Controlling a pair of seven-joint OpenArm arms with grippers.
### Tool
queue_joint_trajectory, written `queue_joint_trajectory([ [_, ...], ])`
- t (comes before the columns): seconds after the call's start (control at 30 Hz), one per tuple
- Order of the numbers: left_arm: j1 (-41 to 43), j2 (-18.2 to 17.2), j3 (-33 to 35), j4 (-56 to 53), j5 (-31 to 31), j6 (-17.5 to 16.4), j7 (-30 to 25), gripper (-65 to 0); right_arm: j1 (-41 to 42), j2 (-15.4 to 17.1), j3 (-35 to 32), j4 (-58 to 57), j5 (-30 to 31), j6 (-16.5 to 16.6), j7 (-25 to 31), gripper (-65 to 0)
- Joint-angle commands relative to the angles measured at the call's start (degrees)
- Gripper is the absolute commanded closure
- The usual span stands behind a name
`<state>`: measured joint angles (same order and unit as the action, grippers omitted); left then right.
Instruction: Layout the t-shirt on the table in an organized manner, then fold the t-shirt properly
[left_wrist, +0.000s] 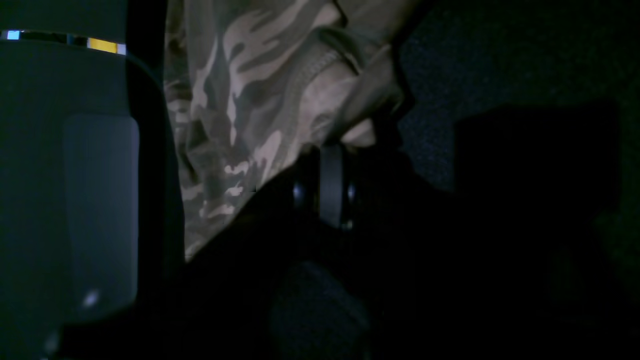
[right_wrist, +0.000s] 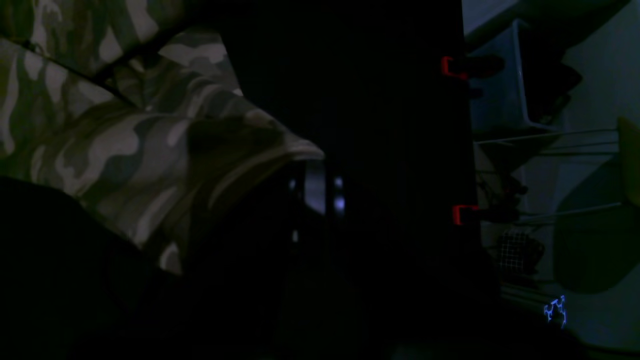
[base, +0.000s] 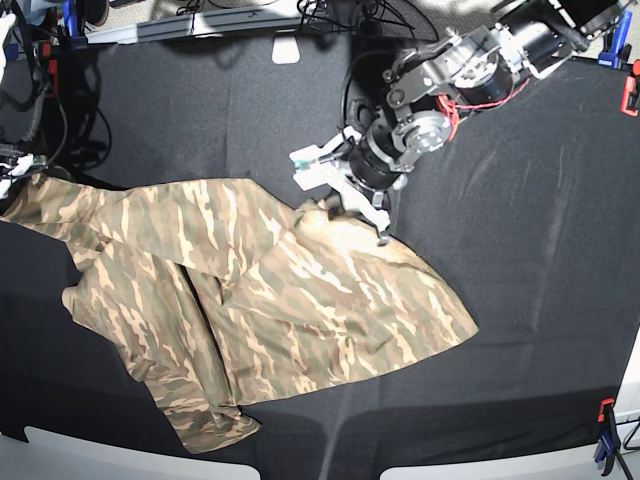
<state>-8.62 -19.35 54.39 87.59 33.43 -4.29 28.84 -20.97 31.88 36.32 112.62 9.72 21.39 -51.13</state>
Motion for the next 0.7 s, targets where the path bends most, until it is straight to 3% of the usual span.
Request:
queue_joint_trajectory([
  [0.0,-1.1,0.1,-0.2,0.9,1.2,1.1,-0.1,0.0,0.3,1.3,0.5,1.0,-0.1,-0.3,0.8,0.0],
  [0.1,-1.5,-1.7,-0.3,0.9,3.9,1.2,0.3,0.0,0.3,1.3,0.5,1.0,-0.7,-0.3,0.8,0.0],
  [0.4,-6.1,-12.7,-0.3,0.9,4.1,2.9,0.3,0.0,0.3,1.3,0.5,1.0,-0.7,-0.3,0.9,0.0],
  [0.67,-8.9,-18.9,-0.3,0.9,4.1,3.2,0.2,0.0,0.3,1.3,0.5,1.0,-0.7,-0.3,0.9,0.0],
])
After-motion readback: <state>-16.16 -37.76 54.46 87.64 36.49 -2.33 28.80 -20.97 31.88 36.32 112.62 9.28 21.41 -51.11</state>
